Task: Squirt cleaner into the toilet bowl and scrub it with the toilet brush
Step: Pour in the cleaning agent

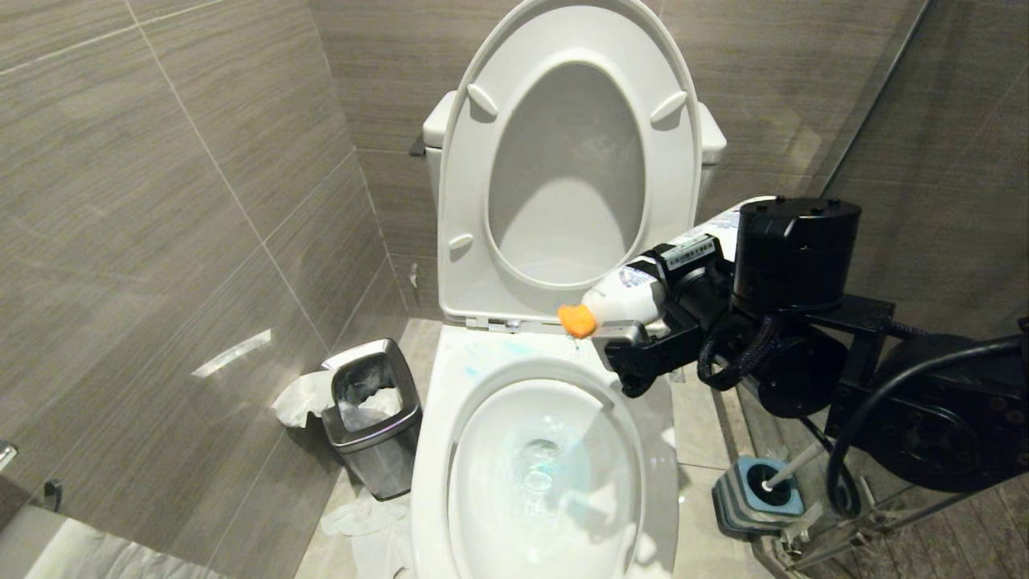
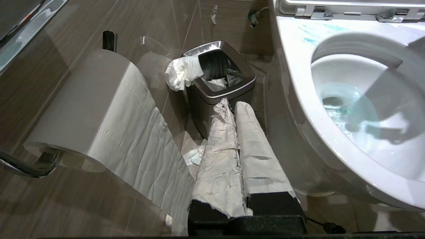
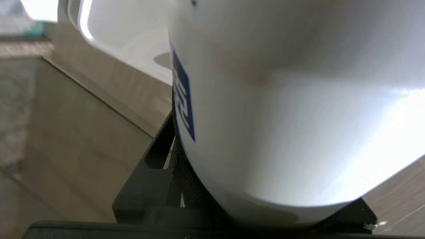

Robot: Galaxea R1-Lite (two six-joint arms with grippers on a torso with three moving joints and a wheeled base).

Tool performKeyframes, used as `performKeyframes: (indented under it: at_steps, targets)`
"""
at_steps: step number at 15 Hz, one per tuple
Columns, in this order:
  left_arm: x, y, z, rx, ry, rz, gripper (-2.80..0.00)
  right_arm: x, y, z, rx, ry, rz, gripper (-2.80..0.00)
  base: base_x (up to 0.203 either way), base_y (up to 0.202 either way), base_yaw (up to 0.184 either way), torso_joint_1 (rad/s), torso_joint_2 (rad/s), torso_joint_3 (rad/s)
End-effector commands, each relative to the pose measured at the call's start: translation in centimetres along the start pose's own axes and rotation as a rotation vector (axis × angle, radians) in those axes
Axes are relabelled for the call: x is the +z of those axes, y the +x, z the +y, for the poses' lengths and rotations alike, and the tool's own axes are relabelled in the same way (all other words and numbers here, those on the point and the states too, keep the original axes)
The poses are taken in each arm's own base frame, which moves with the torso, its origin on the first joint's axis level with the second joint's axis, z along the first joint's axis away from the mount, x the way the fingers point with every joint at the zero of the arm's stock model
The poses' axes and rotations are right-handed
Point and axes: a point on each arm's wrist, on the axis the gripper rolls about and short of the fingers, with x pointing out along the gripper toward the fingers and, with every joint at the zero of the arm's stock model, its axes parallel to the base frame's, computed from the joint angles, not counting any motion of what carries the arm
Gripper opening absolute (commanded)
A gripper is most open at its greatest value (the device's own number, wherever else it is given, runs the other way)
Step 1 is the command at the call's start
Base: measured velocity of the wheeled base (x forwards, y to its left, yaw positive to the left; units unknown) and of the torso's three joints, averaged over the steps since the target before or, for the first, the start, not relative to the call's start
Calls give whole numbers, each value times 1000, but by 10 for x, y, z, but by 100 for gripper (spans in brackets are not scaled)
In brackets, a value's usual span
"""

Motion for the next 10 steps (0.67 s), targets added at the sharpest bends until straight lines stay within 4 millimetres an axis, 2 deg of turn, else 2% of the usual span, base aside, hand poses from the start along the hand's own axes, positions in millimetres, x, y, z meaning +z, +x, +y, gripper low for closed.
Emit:
performKeyframes:
  at_steps: [1,8,10]
  targets:
    - [0,0,0,0,0,2,-280,-1,0,-2,-6,-29,8,-280,0,0,0,0,0,0]
    - [0,0,0,0,0,2,-280,0,0,-2,-13,-11,7,-280,0,0,0,0,0,0]
    - [0,0,0,0,0,2,-280,2,1,-3,-14,65,4,-280,0,0,0,0,0,0]
